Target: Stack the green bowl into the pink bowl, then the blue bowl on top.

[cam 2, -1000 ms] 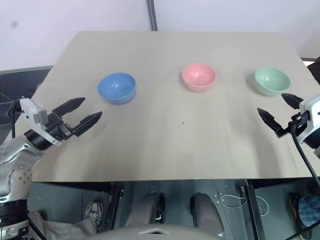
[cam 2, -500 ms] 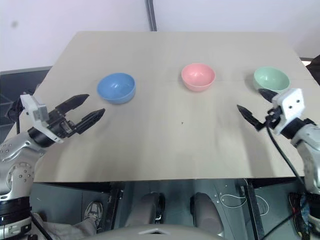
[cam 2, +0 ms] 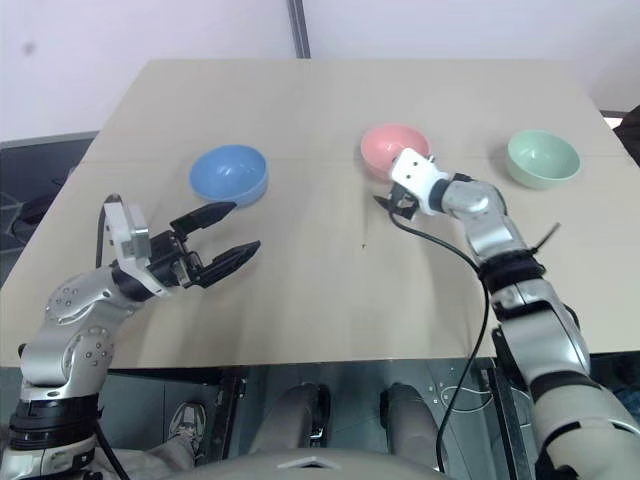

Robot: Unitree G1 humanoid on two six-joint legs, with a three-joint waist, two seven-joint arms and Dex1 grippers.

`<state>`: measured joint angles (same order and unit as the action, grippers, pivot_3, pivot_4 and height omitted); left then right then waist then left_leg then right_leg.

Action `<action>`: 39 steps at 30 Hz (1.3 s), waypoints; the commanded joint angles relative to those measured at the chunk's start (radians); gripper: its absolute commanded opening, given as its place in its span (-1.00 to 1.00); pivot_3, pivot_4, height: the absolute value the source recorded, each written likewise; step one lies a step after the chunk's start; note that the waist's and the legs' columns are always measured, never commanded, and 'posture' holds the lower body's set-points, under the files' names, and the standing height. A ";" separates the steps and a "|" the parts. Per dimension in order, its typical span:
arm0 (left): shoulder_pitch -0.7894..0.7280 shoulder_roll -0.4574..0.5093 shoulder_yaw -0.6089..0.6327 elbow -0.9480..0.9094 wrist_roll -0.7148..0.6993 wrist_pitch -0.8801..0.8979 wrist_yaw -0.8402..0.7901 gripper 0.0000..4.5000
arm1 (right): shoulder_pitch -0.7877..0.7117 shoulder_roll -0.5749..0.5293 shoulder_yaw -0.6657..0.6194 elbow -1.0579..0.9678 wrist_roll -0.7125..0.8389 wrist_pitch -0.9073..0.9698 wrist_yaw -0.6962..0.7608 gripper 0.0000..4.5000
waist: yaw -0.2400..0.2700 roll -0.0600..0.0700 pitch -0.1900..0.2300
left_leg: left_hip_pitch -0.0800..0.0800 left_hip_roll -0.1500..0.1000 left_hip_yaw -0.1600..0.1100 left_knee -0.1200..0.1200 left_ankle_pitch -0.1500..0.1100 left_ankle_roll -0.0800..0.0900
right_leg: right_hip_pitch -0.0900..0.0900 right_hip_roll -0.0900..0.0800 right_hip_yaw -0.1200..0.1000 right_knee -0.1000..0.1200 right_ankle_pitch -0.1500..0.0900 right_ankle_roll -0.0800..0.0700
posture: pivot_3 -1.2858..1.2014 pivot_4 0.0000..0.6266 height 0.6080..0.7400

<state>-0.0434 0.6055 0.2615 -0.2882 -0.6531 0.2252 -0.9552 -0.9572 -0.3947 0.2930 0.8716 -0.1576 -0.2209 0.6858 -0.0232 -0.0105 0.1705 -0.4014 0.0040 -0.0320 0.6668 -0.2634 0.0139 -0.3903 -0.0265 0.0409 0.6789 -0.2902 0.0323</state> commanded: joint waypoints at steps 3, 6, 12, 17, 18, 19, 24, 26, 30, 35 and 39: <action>0.063 -0.017 0.045 -0.098 -0.015 -0.018 0.045 1.00 | -0.128 0.018 0.009 0.214 -0.077 -0.131 -0.068 0.06 | -0.002 0.000 0.000 | -0.003 0.000 0.001 0.000 0.000 0.000 | -0.005 0.000 0.000 0.001 0.000 0.000 | 0.03 -0.52 1.00; 0.090 -0.026 0.046 -0.125 -0.015 -0.019 0.064 1.00 | -0.163 0.025 0.016 0.265 -0.114 -0.181 -0.111 -0.55 | -0.010 0.000 0.000 | -0.007 0.000 0.000 0.001 0.000 0.000 | -0.008 0.000 0.001 0.002 0.000 0.000 | 0.03 -0.52 1.00; 0.095 -0.037 0.038 -0.128 -0.007 -0.021 0.089 1.00 | -0.162 0.008 0.013 0.210 -0.141 -0.261 -0.109 -0.99 | -0.018 0.000 0.000 | -0.011 0.000 -0.001 0.002 0.001 -0.001 | -0.013 0.000 0.001 0.006 0.000 0.000 | 0.03 -0.52 1.00; 0.068 -0.049 0.015 -0.093 0.008 -0.016 0.100 1.00 | -0.010 -0.054 -0.027 -0.136 -0.030 -0.175 0.078 -0.99 | -0.016 0.000 0.000 | -0.012 0.000 -0.001 0.003 0.001 -0.001 | -0.014 0.000 0.001 0.007 0.000 0.000 | 0.03 -0.52 1.00; 0.060 -0.051 0.010 -0.086 0.010 -0.014 0.104 1.00 | 0.052 -0.079 -0.033 -0.256 0.000 -0.121 0.126 -0.99 | -0.009 0.000 0.000 | -0.012 0.000 -0.001 0.003 0.001 -0.001 | -0.014 0.000 0.001 0.008 0.000 0.000 | 0.03 -0.52 1.00; 0.053 -0.054 0.006 -0.079 0.012 -0.012 0.107 1.00 | 0.110 -0.103 -0.038 -0.370 0.024 -0.062 0.163 -0.99 | -0.008 0.000 0.000 | -0.013 0.000 -0.002 0.003 0.000 -0.001 | -0.014 0.000 0.000 0.007 0.000 0.000 | 0.03 -0.52 1.00; 0.002 -0.060 -0.005 -0.025 0.038 -0.018 0.123 1.00 | 0.380 -0.214 -0.071 -0.786 0.078 0.239 0.240 -0.99 | 0.011 0.000 0.000 | -0.013 0.000 -0.002 0.004 -0.002 0.004 | -0.014 -0.001 0.000 0.008 0.000 0.000 | 0.03 -0.52 1.00; -0.011 -0.061 -0.007 -0.012 0.040 -0.017 0.120 1.00 | 0.420 -0.223 -0.078 -0.844 0.092 0.329 0.244 -0.99 | 0.008 0.000 0.000 | -0.013 0.000 -0.002 0.005 -0.002 0.004 | -0.014 -0.001 0.000 0.010 0.000 0.000 | 0.03 -0.52 1.00; -0.037 -0.054 -0.009 0.011 0.050 -0.015 0.119 1.00 | 0.446 -0.223 -0.078 -0.922 0.130 0.449 0.261 -0.29 | 0.004 0.000 0.000 | -0.008 0.000 -0.001 0.006 -0.002 0.004 | -0.014 0.001 0.001 0.016 0.000 0.000 | 0.03 -0.52 1.00; -0.089 -0.018 -0.015 0.045 0.156 -0.022 0.191 1.00 | 0.447 -0.220 -0.103 -1.046 0.169 0.537 0.247 0.67 | 0.007 0.000 0.000 | -0.007 0.001 -0.001 0.006 -0.002 0.004 | -0.012 0.002 0.000 0.016 0.000 0.000 | 0.03 -0.52 1.00; -0.141 0.043 -0.057 0.065 0.349 -0.020 0.300 1.00 | 0.471 -0.218 -0.173 -1.201 0.274 0.641 0.242 0.92 | 0.010 0.000 0.000 | -0.008 0.000 -0.001 0.006 -0.002 0.004 | -0.012 0.002 0.000 0.015 0.000 0.000 | 0.03 -0.52 1.00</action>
<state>-0.1585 0.6280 0.2187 -0.2187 -0.3675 0.2256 -0.6869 -0.4943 -0.6115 0.1828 -0.2317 0.0540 0.3724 0.9339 -0.0134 -0.0108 0.1702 -0.4102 0.0039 -0.0335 0.6728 -0.2654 0.0178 -0.4029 -0.0250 0.0405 0.6935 -0.2902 0.0323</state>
